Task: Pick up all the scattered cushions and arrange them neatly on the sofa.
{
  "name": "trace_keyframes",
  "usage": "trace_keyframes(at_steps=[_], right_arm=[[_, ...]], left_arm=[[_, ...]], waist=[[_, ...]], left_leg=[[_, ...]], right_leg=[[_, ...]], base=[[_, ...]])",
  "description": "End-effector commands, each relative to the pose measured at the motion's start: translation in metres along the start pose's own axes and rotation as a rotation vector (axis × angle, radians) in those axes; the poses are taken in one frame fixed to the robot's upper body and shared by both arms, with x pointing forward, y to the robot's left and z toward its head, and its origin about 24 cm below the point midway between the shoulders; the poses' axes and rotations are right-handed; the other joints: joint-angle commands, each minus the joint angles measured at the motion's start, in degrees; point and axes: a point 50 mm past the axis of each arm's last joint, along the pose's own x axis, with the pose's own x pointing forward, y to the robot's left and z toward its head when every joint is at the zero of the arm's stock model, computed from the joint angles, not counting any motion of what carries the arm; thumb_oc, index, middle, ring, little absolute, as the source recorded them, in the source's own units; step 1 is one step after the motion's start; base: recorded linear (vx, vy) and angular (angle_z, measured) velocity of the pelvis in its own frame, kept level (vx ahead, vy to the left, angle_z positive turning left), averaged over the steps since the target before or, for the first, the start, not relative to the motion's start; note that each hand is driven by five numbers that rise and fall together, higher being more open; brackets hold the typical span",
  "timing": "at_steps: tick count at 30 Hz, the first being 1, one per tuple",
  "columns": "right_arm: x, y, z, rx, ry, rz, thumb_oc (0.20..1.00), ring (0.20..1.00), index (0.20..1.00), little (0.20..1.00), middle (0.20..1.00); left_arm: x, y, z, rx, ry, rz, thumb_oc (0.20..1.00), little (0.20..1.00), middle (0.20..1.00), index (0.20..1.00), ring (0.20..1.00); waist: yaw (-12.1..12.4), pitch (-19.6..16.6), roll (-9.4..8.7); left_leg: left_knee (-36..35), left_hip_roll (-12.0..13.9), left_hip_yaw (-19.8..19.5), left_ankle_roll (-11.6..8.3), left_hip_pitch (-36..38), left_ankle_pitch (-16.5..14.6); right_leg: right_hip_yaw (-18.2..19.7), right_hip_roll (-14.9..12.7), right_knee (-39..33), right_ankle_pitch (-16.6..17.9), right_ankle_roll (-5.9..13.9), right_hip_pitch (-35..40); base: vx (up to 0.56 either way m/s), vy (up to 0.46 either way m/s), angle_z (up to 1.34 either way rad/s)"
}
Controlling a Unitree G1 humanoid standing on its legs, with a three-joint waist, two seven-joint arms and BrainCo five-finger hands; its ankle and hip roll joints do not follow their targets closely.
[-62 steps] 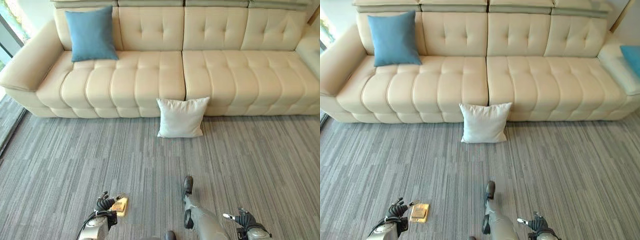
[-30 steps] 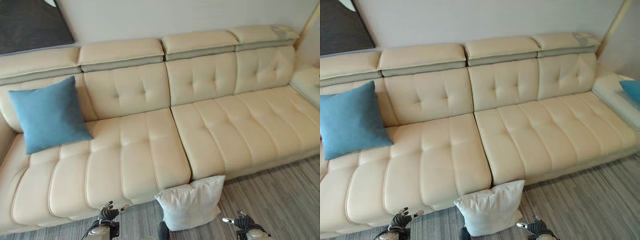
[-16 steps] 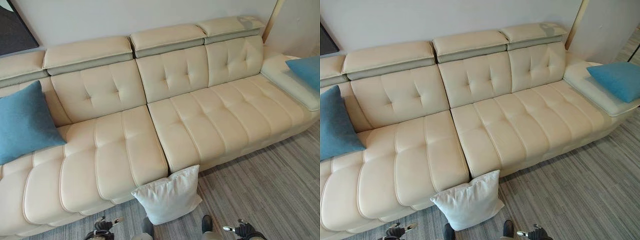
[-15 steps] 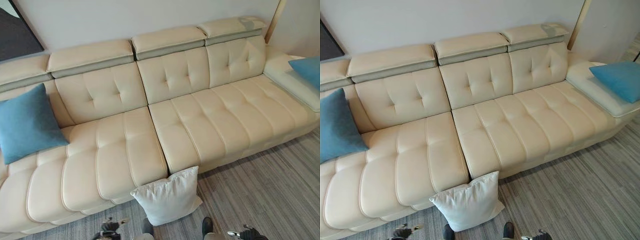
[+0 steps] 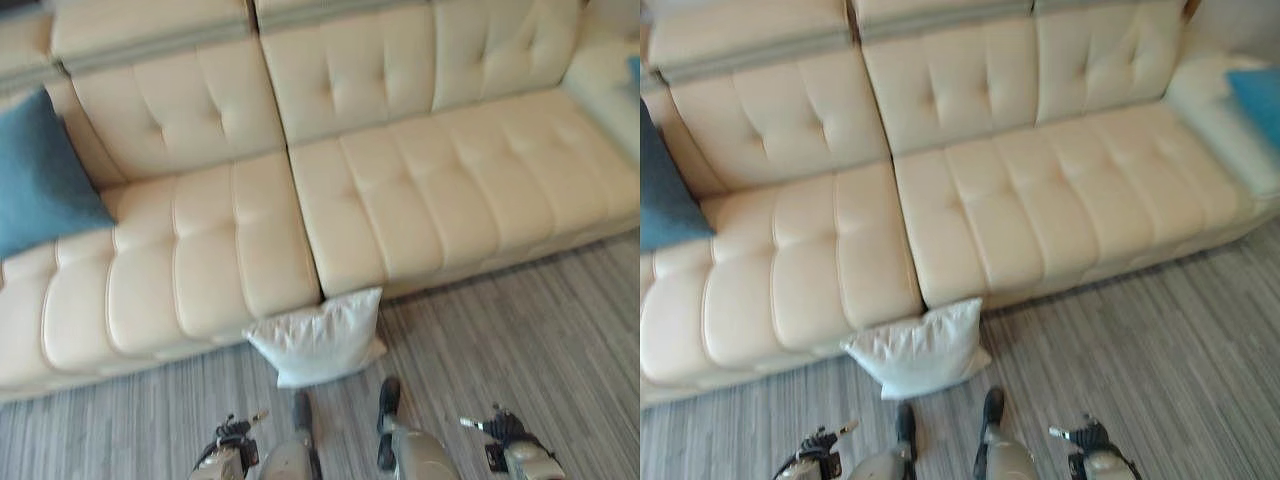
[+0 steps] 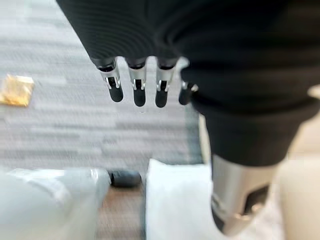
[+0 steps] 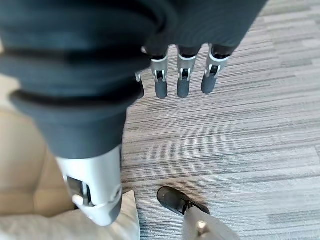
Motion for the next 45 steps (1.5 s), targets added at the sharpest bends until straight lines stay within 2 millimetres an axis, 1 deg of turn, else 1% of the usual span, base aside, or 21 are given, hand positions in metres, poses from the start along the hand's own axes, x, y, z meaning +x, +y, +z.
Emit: trace_keyframes(at_steps=[1,3,4,5,6,11,12,13,17,21,22,23,24,25,27,30,31,32,33,38,45], right_arm=[[0.002,-0.001,0.051,0.009,-0.197,-0.075,1.000,1.000,1.000,1.000,1.000],[0.003,-0.002,0.063,0.017,-0.233,-0.089,1.000,1.000,1.000,1.000,1.000],[0.002,-0.004,0.097,0.035,-0.336,-0.121,1.000,1.000,1.000,1.000,1.000],[0.002,-0.004,0.097,0.035,-0.336,-0.121,1.000,1.000,1.000,1.000,1.000],[-0.001,-0.010,0.131,0.057,-0.428,-0.149,1.000,1.000,1.000,1.000,1.000],[-0.013,-0.029,0.200,0.143,-0.601,-0.180,1.000,1.000,1.000,1.000,1.000],[-0.013,-0.029,0.200,0.143,-0.602,-0.181,1.000,1.000,1.000,1.000,1.000],[-0.019,-0.040,0.225,0.203,-0.650,-0.196,1.000,1.000,1.000,1.000,1.000],[-0.034,-0.048,0.264,0.302,-0.733,-0.192,1.000,1.000,1.000,1.000,1.000],[-0.053,-0.033,0.302,0.392,-0.801,-0.102,1.000,1.000,1.000,1.000,1.000],[-0.054,-0.034,0.304,0.395,-0.807,-0.103,1.000,1.000,1.000,1.000,1.000],[-0.068,-0.023,0.324,0.436,-0.853,-0.024,1.000,1.000,1.000,1.000,1.000],[-0.072,-0.018,0.329,0.437,-0.872,0.001,1.000,1.000,1.000,1.000,1.000],[-0.073,-0.019,0.330,0.439,-0.876,0.001,1.000,1.000,1.000,1.000,1.000],[-0.098,0.000,0.354,0.514,-0.957,0.137,1.000,1.000,1.000,1.000,1.000],[-0.121,0.017,0.369,0.641,-1.016,0.279,1.000,1.000,1.000,1.000,1.000],[-0.121,0.017,0.369,0.641,-1.017,0.279,1.000,1.000,1.000,1.000,1.000],[-0.129,0.025,0.371,0.712,-1.026,0.358,0.934,0.934,0.934,0.934,0.934],[-0.139,0.033,0.375,0.770,-1.054,0.414,0.200,0.200,0.200,0.200,0.200],[-0.158,0.050,0.371,0.861,-1.113,0.527,0.200,0.200,0.200,0.200,0.200],[-0.132,0.058,0.333,0.896,-1.018,0.496,0.200,0.200,0.200,0.200,0.200]], left_arm=[[0.007,0.020,0.027,-0.032,-0.076,0.144,1.000,1.000,1.000,1.000,1.000],[0.008,0.019,0.035,-0.038,-0.096,0.159,1.000,1.000,1.000,1.000,1.000],[0.009,0.017,0.060,-0.064,-0.162,0.186,1.000,1.000,1.000,1.000,1.000],[0.009,0.017,0.060,-0.064,-0.162,0.186,1.000,1.000,1.000,1.000,1.000],[0.009,0.020,0.089,-0.091,-0.232,0.217,1.000,1.000,1.000,1.000,1.000],[0.005,0.022,0.147,-0.137,-0.361,0.213,1.000,1.000,1.000,1.000,1.000],[0.005,0.022,0.148,-0.137,-0.361,0.213,1.000,1.000,1.000,1.000,1.000],[0.000,0.022,0.174,-0.137,-0.423,0.200,1.000,1.000,1.000,1.000,1.000],[-0.017,0.013,0.227,-0.155,-0.556,0.146,1.000,1.000,1.000,1.000,1.000],[-0.061,-0.024,0.299,-0.142,-0.775,0.007,1.000,1.000,1.000,1.000,1.000],[-0.063,-0.024,0.301,-0.144,-0.781,0.006,1.000,1.000,1.000,1.000,1.000],[-0.096,-0.050,0.334,-0.128,-0.910,-0.097,1.000,1.000,1.000,1.000,1.000],[-0.107,-0.057,0.343,-0.118,-0.948,-0.130,1.000,1.000,1.000,1.000,1.000],[-0.108,-0.057,0.344,-0.120,-0.952,-0.130,1.000,1.000,1.000,1.000,1.000],[-0.146,-0.102,0.351,-0.143,-1.044,-0.335,1.000,1.000,1.000,1.000,1.000],[-0.176,-0.144,0.342,-0.197,-1.058,-0.520,1.000,1.000,1.000,1.000,1.000],[-0.176,-0.144,0.342,-0.198,-1.059,-0.520,1.000,1.000,1.000,1.000,1.000],[-0.188,-0.160,0.334,-0.226,-1.058,-0.589,1.000,1.000,1.000,1.000,1.000],[-0.204,-0.177,0.327,-0.261,-1.062,-0.673,0.200,0.200,0.200,0.200,0.200],[-0.217,-0.197,0.302,-0.348,-1.015,-0.806,0.200,0.200,0.200,0.200,0.200],[-0.202,-0.195,0.276,-0.435,-0.917,-0.853,0.200,0.200,0.200,0.200,0.200]], waist=[[1.46,2.44,-0.66],[1.57,2.84,-0.84],[1.91,4.47,-1.15],[1.90,4.43,-1.15],[2.08,6.27,-1.51],[2.00,9.72,-2.01],[1.97,9.43,-2.01],[1.76,9.81,-1.91],[1.15,9.81,-1.57],[0.40,9.81,-1.23],[0.39,9.81,-1.24],[0.04,9.81,-1.03],[-0.08,9.81,-1.09],[-0.06,9.81,-1.11],[0.05,9.81,-1.04],[0.09,9.81,-1.06],[0.09,9.81,-1.05],[0.18,9.81,-1.09],[0.21,9.81,-1.15],[0.22,9.81,-1.60],[0.41,9.81,-1.59]], left_leg=[[1.79,-0.16,-1.78,-0.94,-0.61,-2.03],[2.94,-0.23,-2.01,-0.93,-2.64,-2.13],[5.40,-0.49,-2.58,-0.80,-6.61,-2.36],[5.44,-0.50,-2.58,-0.80,-6.68,-2.37],[7.96,-0.65,-3.01,-0.89,-10.68,-2.58],[12.02,-1.18,-4.02,-0.96,-19.00,-2.87],[12.14,-1.21,-4.05,-0.93,-19.51,-2.80],[13.68,-1.39,-4.30,-0.94,-23.86,-2.94],[16.82,-2.03,-5.10,-0.88,-33.50,-3.37],[21.66,-2.85,-6.36,-0.53,-44.10,-4.16],[21.99,-2.90,-6.38,-0.48,-44.83,-4.02],[24.18,-3.19,-6.68,-0.36,-49.47,-4.55],[24.78,-3.26,-6.72,-0.40,-50.72,-4.62],[25.19,-3.27,-6.71,-0.40,-51.23,-4.73],[27.10,-3.70,-6.91,-0.19,-55.49,-5.19],[28.00,-4.22,-7.00,-0.08,-57.75,-5.45],[28.06,-4.24,-7.00,-0.07,-57.89,-5.43],[27.94,-4.26,-7.13,-0.10,-57.66,-5.72],[28.22,-4.46,-7.17,0.03,-58.32,-5.40],[26.66,-4.42,-7.10,-0.12,-55.72,-5.11],[21.28,-4.26,-7.09,-0.67,-43.61,-4.44]], right_leg=[[3.58,-4.56,9.00,-9.17,3.17,-2.12],[3.75,-4.67,9.39,-9.00,3.05,-3.65],[4.00,-5.05,10.98,-8.89,2.96,-7.03],[4.00,-5.06,11.01,-8.91,2.96,-7.09],[4.11,-5.54,12.58,-8.81,2.95,-10.26],[4.88,-6.27,14.96,-8.32,2.98,-17.41],[4.88,-6.30,15.02,-8.23,2.96,-17.87],[5.39,-6.50,16.21,-8.13,2.95,-22.09],[6.67,-7.00,19.38,-8.33,2.81,-31.37],[8.16,-7.39,24.11,-9.02,2.31,-41.67],[8.23,-7.46,24.43,-8.91,2.26,-42.39],[8.94,-7.75,26.33,-9.30,2.07,-46.86],[8.98,-7.83,26.68,-9.42,1.97,-47.94],[9.08,-7.87,27.07,-9.52,1.96,-48.45],[10.04,-7.76,29.29,-9.99,1.73,-53.32],[10.45,-7.74,30.48,-10.22,1.64,-55.87],[10.47,-7.76,30.56,-10.21,1.64,-56.01],[10.63,-7.68,30.57,-10.45,1.66,-55.95],[10.93,-7.55,30.63,-10.08,1.58,-56.78],[10.55,-7.13,28.93,-9.46,1.73,-54.45],[8.79,-6.59,23.93,-8.64,2.67,-42.27]], base=[[-0.03,0.060,0.20],[-0.03,0.049,0.13],[-0.03,0.042,0.10],[-0.07,0.078,0.10],[-0.04,0.047,0.09],[-0.04,0.066,0.12],[-0.04,0.082,0.09],[-0.01,0.074,0.08],[0.00,0.059,0.07],[0.01,0.020,0.10],[0.02,0.001,0.12],[0.02,-0.004,0.13],[0.03,-0.006,0.12],[0.04,0.002,0.08],[0.06,0.004,0.04],[0.02,-0.002,0.00],[0.00,0.000,0.00],[0.01,0.007,0.03],[0.01,-0.002,0.06],[-0.01,-0.010,0.00],[-0.04,-0.009,-0.07]])
